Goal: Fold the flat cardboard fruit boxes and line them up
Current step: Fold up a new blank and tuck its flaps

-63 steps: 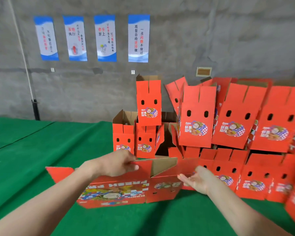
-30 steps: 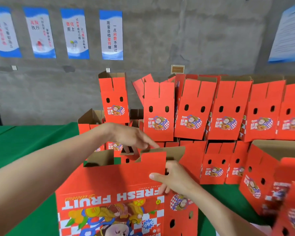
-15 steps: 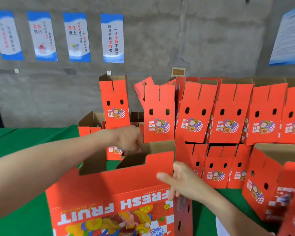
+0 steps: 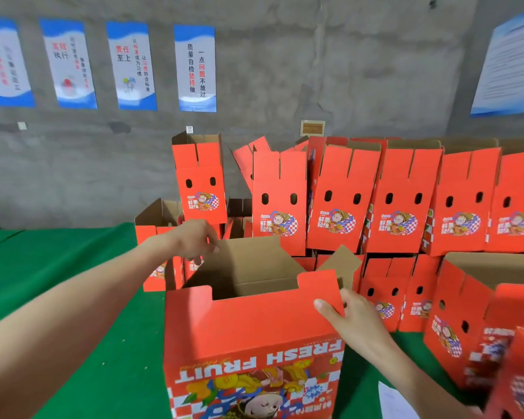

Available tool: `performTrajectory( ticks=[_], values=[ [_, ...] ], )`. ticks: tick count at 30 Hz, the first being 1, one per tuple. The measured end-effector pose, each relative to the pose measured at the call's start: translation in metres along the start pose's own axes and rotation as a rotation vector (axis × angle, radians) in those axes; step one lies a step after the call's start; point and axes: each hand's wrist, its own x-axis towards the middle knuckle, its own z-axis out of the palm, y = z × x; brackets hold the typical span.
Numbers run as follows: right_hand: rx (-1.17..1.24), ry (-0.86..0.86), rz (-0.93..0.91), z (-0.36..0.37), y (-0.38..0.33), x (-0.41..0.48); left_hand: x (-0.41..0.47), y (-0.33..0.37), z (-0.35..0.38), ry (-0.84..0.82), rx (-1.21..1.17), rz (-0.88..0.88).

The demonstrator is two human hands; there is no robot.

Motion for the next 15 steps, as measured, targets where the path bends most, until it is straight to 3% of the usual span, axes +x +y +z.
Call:
performTrajectory(
  ticks=[2, 4, 6, 9, 12, 15],
  values=[
    [-0.003, 0.008, 0.039, -0.001, 0.008, 0.002, -0.004, -0.003, 0.001, 0.052, -0.072, -0.028],
    [-0.014, 0.025, 0.068, -0.001, 0.011, 0.004, -0.012, -0.009, 0.002, 0.249, -0.101, -0.026],
    [-0.045, 0.029, 0.085, 0.000, 0.011, 0.005, -0.031, -0.008, 0.010, 0.444, -0.295, -0.032],
    [-0.051, 0.025, 0.104, 0.001, 0.009, 0.007, -0.061, -0.004, 0.038, 0.616, -0.493, 0.002],
    [-0.022, 0.006, 0.131, -0.001, 0.008, 0.007, -0.080, -0.007, 0.075, 0.671, -0.518, -0.024],
    [0.055, -0.016, 0.177, -0.001, 0.009, 0.006, -0.088, -0.011, 0.102, 0.599, -0.597, -0.057]
  ],
)
